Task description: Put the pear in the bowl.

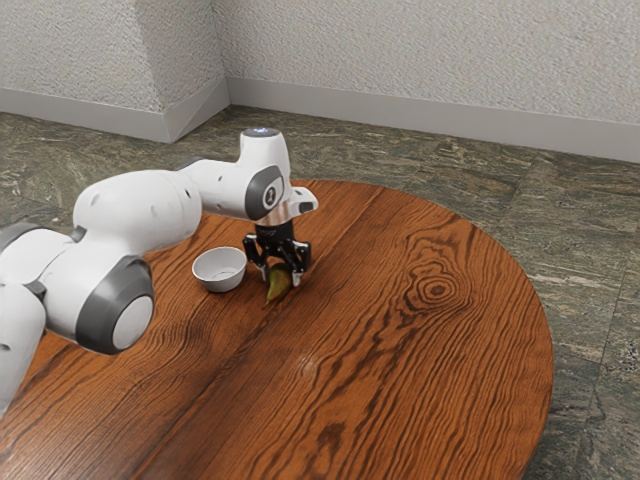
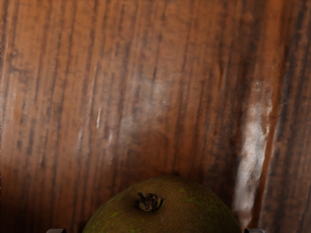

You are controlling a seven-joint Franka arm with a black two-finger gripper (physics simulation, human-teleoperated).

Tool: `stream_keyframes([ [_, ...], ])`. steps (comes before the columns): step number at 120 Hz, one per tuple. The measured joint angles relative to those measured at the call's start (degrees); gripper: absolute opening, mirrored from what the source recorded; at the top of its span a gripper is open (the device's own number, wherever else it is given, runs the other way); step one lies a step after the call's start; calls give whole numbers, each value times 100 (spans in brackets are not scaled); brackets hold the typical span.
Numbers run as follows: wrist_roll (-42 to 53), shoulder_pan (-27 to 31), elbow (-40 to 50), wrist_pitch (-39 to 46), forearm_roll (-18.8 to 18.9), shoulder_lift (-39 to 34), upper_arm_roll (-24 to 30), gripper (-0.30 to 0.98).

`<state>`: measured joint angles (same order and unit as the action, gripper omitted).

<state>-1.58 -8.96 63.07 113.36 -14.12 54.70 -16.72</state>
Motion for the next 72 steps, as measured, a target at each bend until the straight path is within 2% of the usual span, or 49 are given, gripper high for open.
stream_keyframes([
  [20,17,0,-3,-13,-9,3,-14,36],
  [56,16,-1,-144,-142,34,-9,-92,31],
  [72,9,-2,-131,-311,72,-333,-212,28],
])
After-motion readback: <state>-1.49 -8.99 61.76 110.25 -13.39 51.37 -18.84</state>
